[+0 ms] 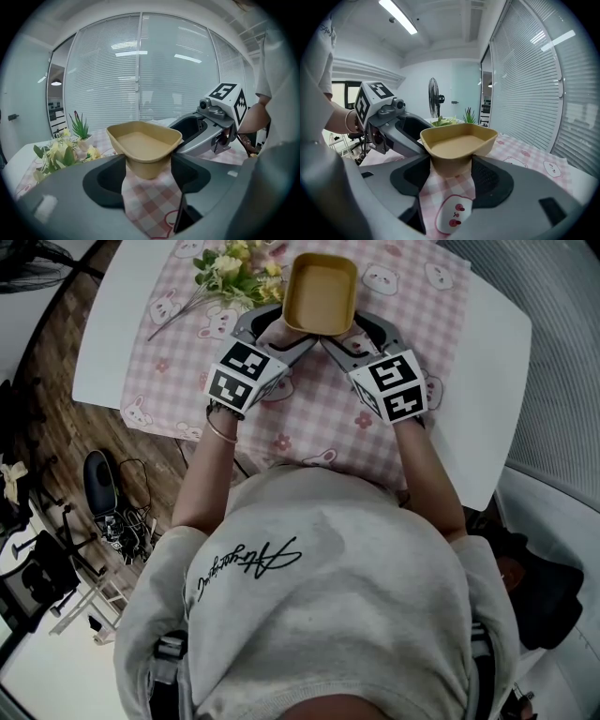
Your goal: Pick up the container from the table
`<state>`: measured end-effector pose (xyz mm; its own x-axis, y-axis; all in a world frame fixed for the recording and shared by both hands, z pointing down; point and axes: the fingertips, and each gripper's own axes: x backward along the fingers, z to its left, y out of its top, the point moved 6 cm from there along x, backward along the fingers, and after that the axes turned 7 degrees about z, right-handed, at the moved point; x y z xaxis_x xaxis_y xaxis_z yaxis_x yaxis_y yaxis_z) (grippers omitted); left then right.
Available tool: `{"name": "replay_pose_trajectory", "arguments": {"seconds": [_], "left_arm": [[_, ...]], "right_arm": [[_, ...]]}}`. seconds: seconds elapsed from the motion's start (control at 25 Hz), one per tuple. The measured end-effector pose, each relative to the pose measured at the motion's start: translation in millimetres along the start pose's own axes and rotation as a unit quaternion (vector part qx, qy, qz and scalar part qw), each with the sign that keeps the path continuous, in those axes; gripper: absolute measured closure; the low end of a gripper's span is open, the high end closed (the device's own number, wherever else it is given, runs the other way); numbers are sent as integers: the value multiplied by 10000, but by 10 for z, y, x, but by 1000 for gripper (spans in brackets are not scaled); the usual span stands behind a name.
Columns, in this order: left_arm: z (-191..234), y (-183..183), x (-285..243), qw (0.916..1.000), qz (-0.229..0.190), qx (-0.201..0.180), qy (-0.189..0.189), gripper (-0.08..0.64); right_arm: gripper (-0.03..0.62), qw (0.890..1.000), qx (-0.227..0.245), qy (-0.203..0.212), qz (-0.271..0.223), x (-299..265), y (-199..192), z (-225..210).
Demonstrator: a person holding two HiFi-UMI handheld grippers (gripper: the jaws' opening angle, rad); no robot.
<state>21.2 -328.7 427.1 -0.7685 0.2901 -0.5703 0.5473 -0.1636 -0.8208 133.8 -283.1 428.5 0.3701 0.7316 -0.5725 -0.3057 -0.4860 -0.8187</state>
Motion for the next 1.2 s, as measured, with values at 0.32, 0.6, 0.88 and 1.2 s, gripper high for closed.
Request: {"name": "replay_pose_trajectory", "arguments": {"seconds": [0.32,0.6,0.88,1.2], "left_arm": [[-35,94,159,9999,-127,-41,25,264],[-85,203,331,9997,-202,-132,85,267],[-126,329,496,9990,-346,-254,105,268],[-186,472,682,9982,-435,-372,184,273]], "right_arm": [[319,9999,-65,47,-142,117,106,60],[318,9996,-35,53,-283,239,202,124],[319,9987,-114,53,-488,381,316,179],[319,9980,-53,29,-631,541,456,243]]}}
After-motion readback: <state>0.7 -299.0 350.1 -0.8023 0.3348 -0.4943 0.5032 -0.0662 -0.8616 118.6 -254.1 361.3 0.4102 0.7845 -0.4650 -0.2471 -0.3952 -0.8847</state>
